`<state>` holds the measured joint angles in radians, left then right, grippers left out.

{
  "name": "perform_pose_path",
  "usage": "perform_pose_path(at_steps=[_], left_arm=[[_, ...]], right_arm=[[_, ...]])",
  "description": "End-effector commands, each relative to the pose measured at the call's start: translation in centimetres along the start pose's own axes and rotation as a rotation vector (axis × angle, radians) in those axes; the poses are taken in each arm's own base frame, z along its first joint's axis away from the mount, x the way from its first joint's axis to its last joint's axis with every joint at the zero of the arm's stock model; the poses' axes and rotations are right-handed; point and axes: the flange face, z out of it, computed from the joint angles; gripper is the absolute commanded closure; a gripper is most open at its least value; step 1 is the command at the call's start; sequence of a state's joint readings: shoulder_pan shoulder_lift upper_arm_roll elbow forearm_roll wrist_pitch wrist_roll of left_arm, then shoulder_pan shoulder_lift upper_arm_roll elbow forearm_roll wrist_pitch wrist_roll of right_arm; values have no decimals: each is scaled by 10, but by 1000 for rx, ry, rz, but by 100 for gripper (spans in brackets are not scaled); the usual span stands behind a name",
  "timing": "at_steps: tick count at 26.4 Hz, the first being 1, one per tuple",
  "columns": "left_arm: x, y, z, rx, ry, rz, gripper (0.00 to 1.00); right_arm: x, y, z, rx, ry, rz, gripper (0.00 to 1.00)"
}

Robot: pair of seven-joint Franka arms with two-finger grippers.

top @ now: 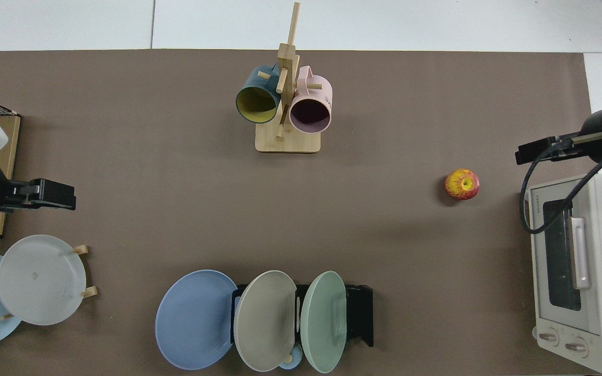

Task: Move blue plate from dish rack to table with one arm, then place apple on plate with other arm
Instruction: 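Reach the left gripper down toward the blue plate in the dish rack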

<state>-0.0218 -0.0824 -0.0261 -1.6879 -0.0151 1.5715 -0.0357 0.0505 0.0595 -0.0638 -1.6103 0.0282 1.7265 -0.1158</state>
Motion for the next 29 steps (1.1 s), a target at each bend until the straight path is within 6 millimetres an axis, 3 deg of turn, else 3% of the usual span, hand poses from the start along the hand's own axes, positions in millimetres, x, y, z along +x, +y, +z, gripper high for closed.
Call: perform_pose_path(at_steps=[1, 12, 29], left_arm=[[-4, 0, -1, -13, -14, -1, 0], [-4, -9, -3, -8, -7, -21, 0], [-13, -4, -19, -5, 8, -16, 0]], right_arm=[[-3, -1, -2, -1, 14, 18, 0], [-3, -1, -2, -1, 14, 17, 0], [-3, 0, -2, -2, 14, 18, 0]])
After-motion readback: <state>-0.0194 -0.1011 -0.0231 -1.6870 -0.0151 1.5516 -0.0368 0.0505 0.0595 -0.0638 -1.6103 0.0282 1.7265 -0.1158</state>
